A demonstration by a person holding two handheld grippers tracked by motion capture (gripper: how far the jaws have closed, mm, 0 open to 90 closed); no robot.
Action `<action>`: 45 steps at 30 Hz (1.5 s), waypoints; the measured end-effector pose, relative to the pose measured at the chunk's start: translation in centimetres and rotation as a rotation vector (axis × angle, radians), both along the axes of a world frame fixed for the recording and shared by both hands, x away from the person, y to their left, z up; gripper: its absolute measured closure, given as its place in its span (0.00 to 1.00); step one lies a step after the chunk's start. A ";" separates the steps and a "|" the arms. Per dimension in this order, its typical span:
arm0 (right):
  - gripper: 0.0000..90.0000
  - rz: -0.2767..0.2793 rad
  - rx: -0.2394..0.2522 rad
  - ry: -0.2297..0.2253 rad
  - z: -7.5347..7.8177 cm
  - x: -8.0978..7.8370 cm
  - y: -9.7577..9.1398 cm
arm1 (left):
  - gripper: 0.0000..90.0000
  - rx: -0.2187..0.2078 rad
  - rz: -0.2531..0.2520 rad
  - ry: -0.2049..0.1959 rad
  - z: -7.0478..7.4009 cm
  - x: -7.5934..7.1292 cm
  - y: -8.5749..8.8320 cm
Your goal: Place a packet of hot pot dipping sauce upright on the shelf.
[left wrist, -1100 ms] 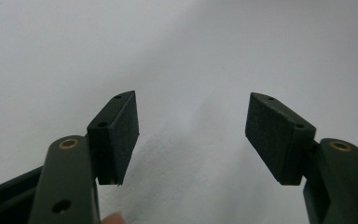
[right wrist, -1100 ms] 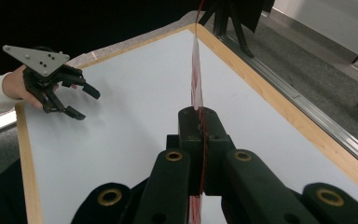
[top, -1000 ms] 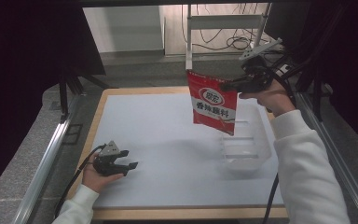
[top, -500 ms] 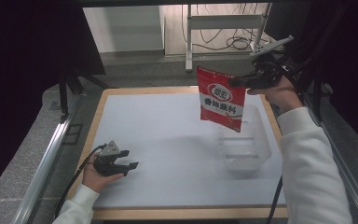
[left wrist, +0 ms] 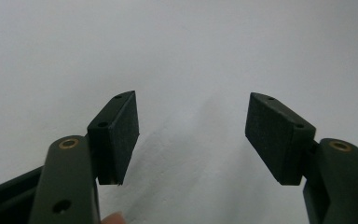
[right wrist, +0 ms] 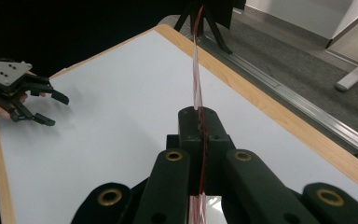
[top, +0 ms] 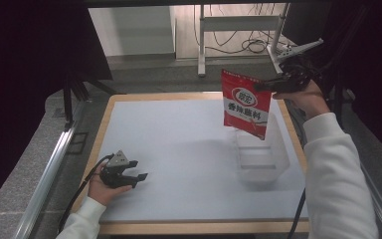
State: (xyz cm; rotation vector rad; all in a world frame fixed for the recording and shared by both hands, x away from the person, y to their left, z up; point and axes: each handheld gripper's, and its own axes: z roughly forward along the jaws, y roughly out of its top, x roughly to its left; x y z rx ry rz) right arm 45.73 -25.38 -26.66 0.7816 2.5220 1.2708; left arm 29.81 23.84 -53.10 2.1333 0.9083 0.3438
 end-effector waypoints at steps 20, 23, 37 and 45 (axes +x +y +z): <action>0.99 0.002 0.018 -0.001 -0.8 2.2 -3.2 | 0.38 0.015 0.028 -0.002 0.0 -0.6 -0.5; 0.99 0.011 0.025 -0.008 -0.8 2.8 -3.7 | 0.38 0.021 0.031 0.000 0.0 -0.7 -0.5; 0.99 0.052 0.082 -0.018 -2.7 4.8 -6.3 | 0.38 0.024 0.050 0.005 0.0 -0.6 -0.4; 0.99 0.042 0.075 -0.027 -2.9 4.0 -7.4 | 0.38 0.010 0.051 0.002 0.1 -0.6 -0.4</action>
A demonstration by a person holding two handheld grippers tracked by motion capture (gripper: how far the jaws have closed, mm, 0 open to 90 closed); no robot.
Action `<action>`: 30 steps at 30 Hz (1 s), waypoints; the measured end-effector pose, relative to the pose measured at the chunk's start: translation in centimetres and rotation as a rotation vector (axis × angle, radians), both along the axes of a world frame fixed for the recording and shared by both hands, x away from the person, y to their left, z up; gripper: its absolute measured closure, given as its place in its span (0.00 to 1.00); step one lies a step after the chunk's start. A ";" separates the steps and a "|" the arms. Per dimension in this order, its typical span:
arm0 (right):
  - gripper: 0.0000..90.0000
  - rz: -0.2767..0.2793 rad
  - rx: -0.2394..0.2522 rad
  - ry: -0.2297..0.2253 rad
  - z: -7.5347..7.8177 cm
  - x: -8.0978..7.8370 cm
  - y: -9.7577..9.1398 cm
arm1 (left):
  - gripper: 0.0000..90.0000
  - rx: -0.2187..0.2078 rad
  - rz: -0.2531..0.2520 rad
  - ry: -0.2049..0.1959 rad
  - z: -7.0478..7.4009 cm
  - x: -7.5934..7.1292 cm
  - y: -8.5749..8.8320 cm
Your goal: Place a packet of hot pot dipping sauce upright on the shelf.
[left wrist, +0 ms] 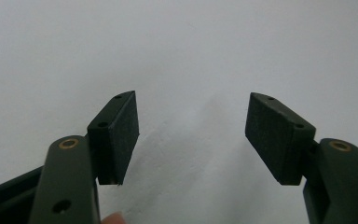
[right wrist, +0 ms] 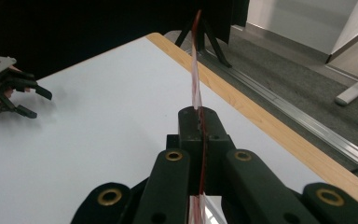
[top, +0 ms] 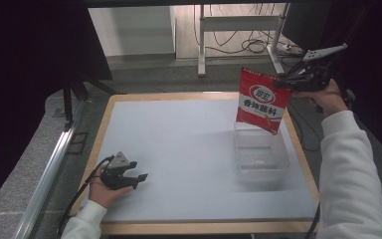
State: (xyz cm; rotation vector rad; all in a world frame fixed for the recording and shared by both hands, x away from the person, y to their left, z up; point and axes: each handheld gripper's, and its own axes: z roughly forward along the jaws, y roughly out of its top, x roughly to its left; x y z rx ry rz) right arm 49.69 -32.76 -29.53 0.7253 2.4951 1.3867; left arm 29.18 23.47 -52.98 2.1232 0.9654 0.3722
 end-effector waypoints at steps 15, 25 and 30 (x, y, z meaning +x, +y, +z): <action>0.98 -0.030 -0.048 0.020 -3.2 0.2 0.3 | 0.38 -0.004 -0.013 0.000 -0.1 0.3 0.1; 0.51 -0.185 -0.029 -0.065 -2.5 -1.8 1.4 | 0.38 -0.012 -0.042 -0.007 0.1 0.5 0.0; 0.37 -0.248 -0.061 -0.138 -1.2 -3.7 4.5 | 0.38 -0.024 -0.058 -0.015 0.3 0.6 0.1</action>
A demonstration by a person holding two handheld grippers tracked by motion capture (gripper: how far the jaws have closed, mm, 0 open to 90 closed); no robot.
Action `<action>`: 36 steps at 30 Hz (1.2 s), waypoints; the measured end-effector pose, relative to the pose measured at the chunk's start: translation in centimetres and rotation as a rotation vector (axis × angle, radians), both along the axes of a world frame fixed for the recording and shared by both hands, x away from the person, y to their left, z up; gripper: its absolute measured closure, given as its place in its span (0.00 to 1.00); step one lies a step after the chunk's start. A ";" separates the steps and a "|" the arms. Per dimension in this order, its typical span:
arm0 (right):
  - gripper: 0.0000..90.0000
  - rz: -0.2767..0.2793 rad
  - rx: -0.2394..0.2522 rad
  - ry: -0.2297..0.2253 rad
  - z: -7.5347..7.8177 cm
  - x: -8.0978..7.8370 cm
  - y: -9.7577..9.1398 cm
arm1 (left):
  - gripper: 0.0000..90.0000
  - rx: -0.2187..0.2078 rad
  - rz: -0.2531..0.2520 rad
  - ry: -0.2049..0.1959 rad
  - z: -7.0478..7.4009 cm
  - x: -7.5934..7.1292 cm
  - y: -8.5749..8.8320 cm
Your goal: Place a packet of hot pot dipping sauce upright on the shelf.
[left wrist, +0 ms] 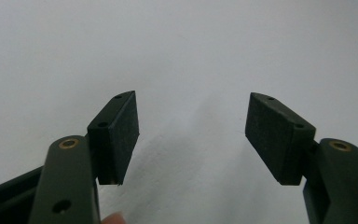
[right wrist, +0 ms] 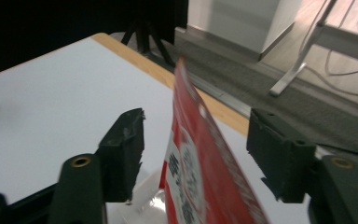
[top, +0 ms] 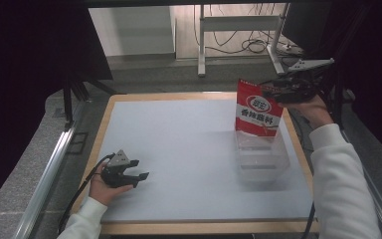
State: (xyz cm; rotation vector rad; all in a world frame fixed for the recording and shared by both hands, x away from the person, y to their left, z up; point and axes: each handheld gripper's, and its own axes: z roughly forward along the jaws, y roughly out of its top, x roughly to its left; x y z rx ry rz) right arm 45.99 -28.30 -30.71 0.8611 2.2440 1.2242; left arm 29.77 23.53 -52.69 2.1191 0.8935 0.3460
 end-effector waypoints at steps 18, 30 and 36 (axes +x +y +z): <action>0.34 0.209 0.113 0.054 -4.4 -7.4 11.1 | 0.38 -0.015 -0.016 -0.030 0.8 -0.5 -0.3; 0.32 0.242 0.082 0.187 -12.3 -11.4 13.7 | 0.38 -0.017 0.009 -0.022 0.6 -0.5 0.1; 0.32 0.267 0.056 0.210 -13.6 -12.2 14.4 | 0.38 -0.014 0.006 -0.021 0.5 -0.6 -0.2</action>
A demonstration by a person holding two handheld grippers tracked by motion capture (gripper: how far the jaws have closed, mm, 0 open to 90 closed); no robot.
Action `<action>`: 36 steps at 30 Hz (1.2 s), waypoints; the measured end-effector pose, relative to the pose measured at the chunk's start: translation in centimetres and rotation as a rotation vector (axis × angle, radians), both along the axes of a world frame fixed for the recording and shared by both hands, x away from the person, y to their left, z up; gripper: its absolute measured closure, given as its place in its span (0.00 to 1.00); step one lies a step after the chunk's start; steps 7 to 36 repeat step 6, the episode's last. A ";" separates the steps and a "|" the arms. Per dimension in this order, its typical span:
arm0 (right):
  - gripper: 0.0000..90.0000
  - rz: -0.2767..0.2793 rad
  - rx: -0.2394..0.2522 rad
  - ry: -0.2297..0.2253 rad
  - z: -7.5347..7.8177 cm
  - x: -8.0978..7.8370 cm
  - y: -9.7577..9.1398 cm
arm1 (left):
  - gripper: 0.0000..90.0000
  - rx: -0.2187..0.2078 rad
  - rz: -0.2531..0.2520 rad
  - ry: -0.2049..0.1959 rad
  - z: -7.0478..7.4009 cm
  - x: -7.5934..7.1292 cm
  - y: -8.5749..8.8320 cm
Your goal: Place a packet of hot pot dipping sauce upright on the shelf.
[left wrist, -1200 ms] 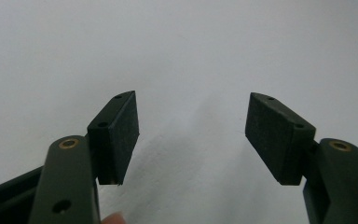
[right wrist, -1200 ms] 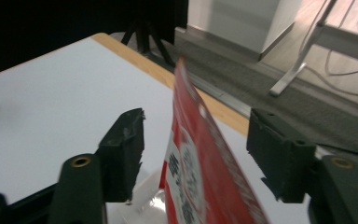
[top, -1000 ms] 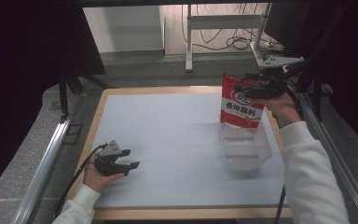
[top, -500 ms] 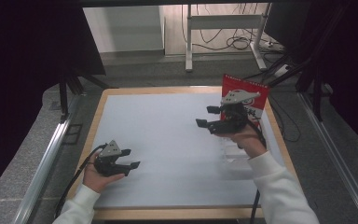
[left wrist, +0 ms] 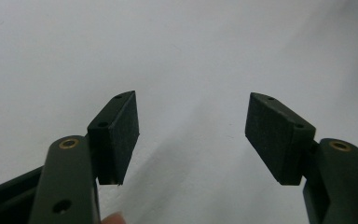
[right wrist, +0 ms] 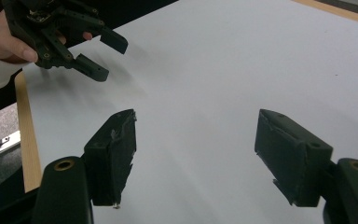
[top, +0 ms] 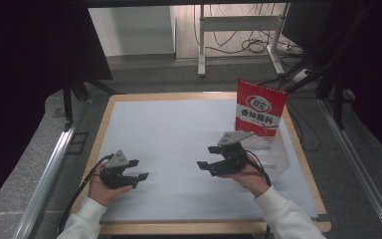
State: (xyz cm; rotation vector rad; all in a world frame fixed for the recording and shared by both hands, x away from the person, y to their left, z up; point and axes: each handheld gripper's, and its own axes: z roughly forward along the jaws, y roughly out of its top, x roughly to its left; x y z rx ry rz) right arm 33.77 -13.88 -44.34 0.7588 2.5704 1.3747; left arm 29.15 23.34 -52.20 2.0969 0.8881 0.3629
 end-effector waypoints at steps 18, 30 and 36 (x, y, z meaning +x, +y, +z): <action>0.28 -0.038 -0.006 -0.010 -0.5 -0.1 -0.2 | 0.38 0.013 -0.002 0.000 0.0 0.1 0.2; 0.28 -0.038 -0.006 -0.010 -0.5 -0.1 -0.2 | 0.38 0.013 -0.002 0.000 0.0 0.1 0.2; 0.28 -0.038 -0.006 -0.010 -0.5 -0.1 -0.2 | 0.38 0.013 -0.002 0.000 0.0 0.1 0.2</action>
